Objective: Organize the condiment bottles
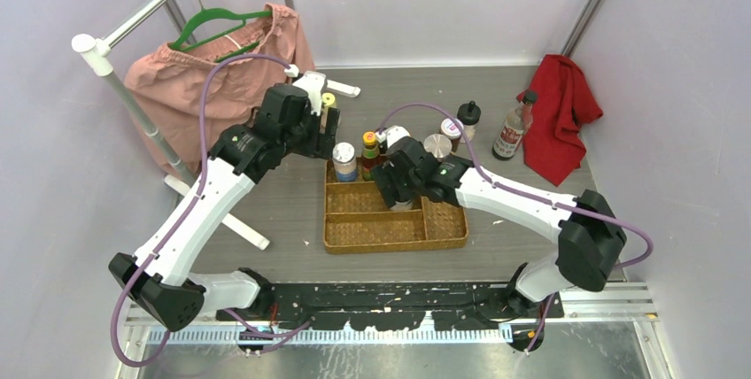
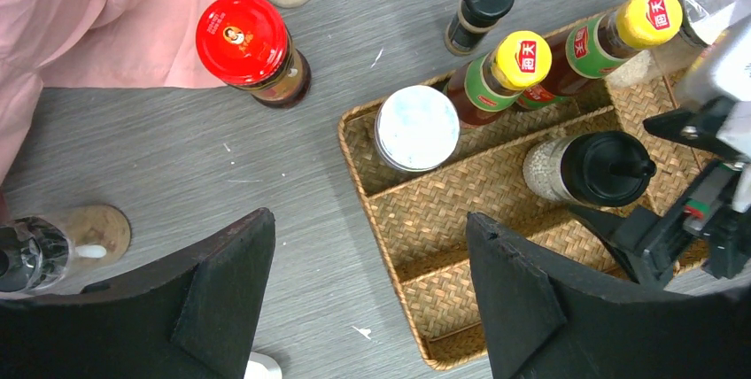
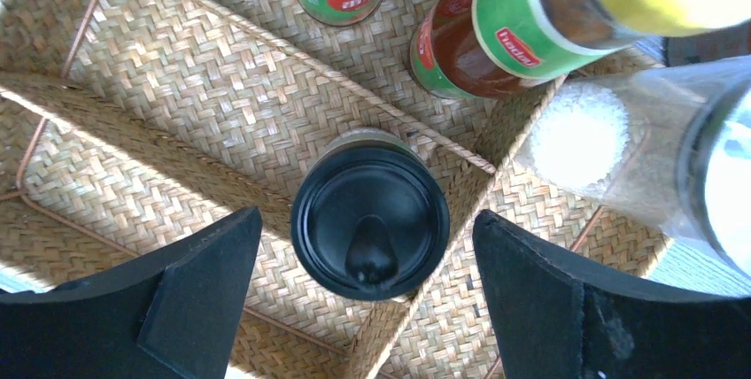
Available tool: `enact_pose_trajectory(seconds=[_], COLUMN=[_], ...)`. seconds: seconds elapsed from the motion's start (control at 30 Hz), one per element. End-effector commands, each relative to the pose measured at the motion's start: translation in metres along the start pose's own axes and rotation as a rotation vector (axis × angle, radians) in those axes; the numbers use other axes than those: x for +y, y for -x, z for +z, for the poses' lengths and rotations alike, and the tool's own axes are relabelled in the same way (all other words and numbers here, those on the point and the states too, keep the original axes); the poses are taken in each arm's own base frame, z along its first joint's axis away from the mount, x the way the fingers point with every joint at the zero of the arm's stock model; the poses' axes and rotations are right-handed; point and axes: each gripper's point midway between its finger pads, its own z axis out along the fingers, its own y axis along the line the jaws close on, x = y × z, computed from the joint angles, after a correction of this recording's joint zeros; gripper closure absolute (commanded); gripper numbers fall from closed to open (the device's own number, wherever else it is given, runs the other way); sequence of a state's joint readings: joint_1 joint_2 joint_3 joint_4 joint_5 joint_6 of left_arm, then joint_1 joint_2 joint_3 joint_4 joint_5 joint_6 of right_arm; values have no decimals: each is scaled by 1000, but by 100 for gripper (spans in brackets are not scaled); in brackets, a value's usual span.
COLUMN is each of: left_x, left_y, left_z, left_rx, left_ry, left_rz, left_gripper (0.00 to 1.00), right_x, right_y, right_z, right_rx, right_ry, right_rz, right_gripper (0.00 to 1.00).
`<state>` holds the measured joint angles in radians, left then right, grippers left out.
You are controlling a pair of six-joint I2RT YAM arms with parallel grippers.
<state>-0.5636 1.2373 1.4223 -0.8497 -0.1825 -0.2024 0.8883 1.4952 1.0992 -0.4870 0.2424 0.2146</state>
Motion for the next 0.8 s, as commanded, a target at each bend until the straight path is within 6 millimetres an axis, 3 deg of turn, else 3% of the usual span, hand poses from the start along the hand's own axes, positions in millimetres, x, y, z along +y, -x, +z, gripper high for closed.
enact_pose_trajectory(seconds=[0.0, 0.1, 0.23, 0.3, 0.37, 0.53, 0.67, 0.77], left_x=[-2, -1, 0, -1, -4, -5, -2, 2], left_y=[5, 5, 4, 4, 4, 12, 17, 16], left_z=[-4, -4, 1, 7, 15, 23, 13, 2], left_rx=[-25, -25, -19, -11, -1, 7, -1, 3], left_ry=[-14, -9, 3, 8, 2, 9, 19, 26], left_rz=[-5, -3, 2, -1, -7, -2, 8, 9], left_gripper=[21, 21, 21, 20, 21, 20, 20, 20], right_x=[2, 5, -7, -22, -34, -62, -78, -76], right_y=[27, 49, 104, 135, 163, 221, 238, 231], right_z=[-30, -66, -129, -145, -143, -102, -47, -14], right_rx=[-95, -158, -291, -335, -339, -302, -201, -127], right_ry=[25, 62, 43, -17, -25, 16, 66, 96], right_rz=[31, 43, 74, 55, 60, 110, 133, 108], right_gripper=[5, 5, 5, 5, 5, 7, 8, 7])
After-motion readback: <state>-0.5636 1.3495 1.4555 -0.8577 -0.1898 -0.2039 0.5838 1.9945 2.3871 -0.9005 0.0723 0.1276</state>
